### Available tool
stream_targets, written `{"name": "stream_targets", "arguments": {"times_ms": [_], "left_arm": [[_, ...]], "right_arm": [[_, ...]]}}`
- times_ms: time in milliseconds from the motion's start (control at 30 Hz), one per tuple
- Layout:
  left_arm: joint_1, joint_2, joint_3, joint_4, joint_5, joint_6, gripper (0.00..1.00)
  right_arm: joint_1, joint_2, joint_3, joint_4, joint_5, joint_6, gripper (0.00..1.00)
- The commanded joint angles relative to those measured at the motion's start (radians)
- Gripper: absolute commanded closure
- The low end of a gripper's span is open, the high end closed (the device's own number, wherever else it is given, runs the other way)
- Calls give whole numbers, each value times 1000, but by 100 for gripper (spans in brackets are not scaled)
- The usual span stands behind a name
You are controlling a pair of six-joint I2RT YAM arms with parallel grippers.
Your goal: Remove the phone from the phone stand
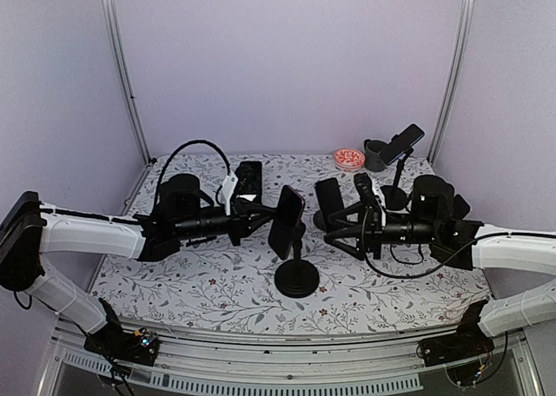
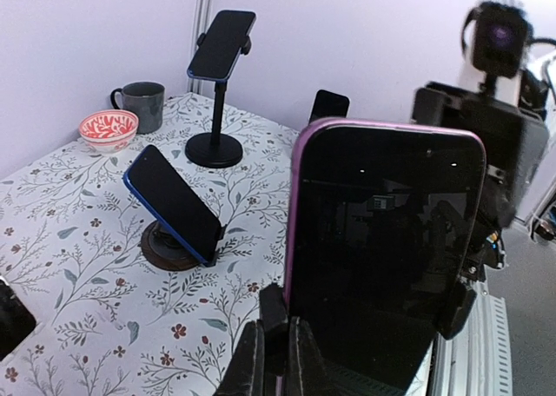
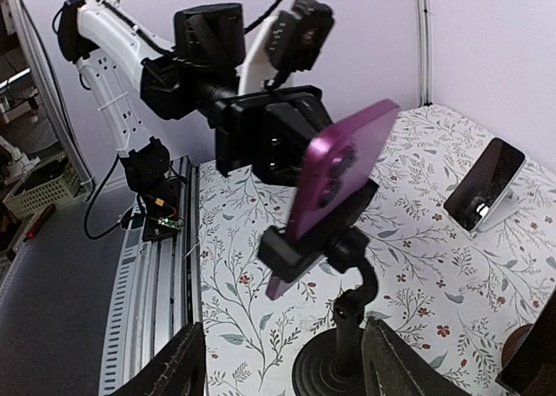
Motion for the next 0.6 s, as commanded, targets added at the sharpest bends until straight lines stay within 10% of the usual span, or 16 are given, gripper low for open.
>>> {"name": "stream_targets", "arguments": {"times_ms": [0,567], "left_arm": [[-13,-17,17,70,-60,-29,100],[-20,-25,63,-51,-82,-29,100]], "right_arm": [[70,-90,-51,26,248,-157,36],[298,133,25,197,731,-677,41]]}}
